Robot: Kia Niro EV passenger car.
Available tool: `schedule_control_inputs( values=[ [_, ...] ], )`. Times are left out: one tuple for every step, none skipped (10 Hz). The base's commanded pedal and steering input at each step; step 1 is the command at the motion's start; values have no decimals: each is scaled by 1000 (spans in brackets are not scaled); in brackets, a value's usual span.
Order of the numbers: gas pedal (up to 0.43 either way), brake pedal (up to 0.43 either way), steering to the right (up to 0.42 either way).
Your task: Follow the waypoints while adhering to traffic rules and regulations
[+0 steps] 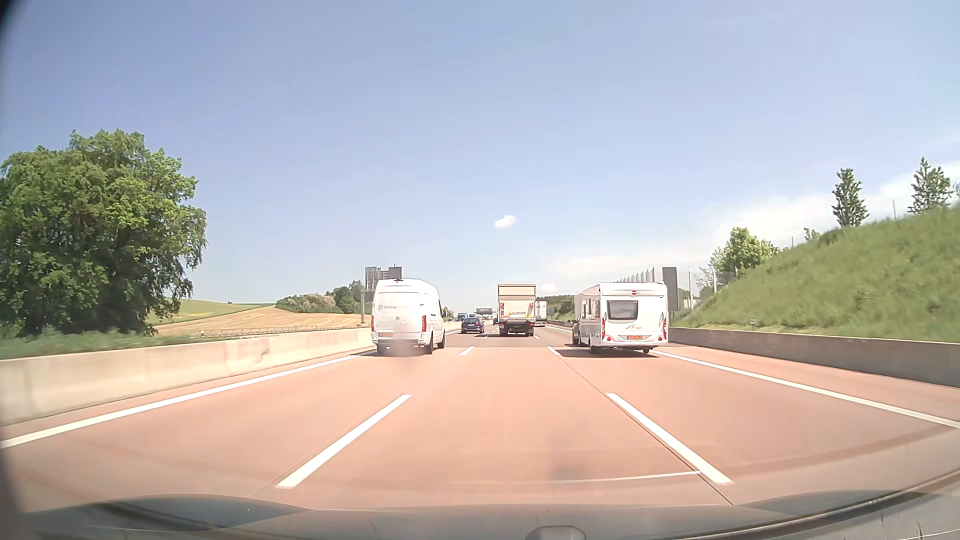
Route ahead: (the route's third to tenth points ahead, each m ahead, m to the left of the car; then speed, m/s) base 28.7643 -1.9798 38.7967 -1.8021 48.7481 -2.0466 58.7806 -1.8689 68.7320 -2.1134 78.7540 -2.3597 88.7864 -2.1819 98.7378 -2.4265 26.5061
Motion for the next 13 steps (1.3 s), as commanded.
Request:
schedule_control_inputs(
  values=[
    [531,0,-3],
    [531,0,-3],
    [531,0,-3],
    [539,0,-3],
    [571,0,-3],
    [579,0,-3],
    [622,0,-3],
    [642,0,-3],
    [642,0,-3],
    [642,0,-3],
    [642,0,-3],
    [642,0,-4],
    [642,0,-4]
  ],
)
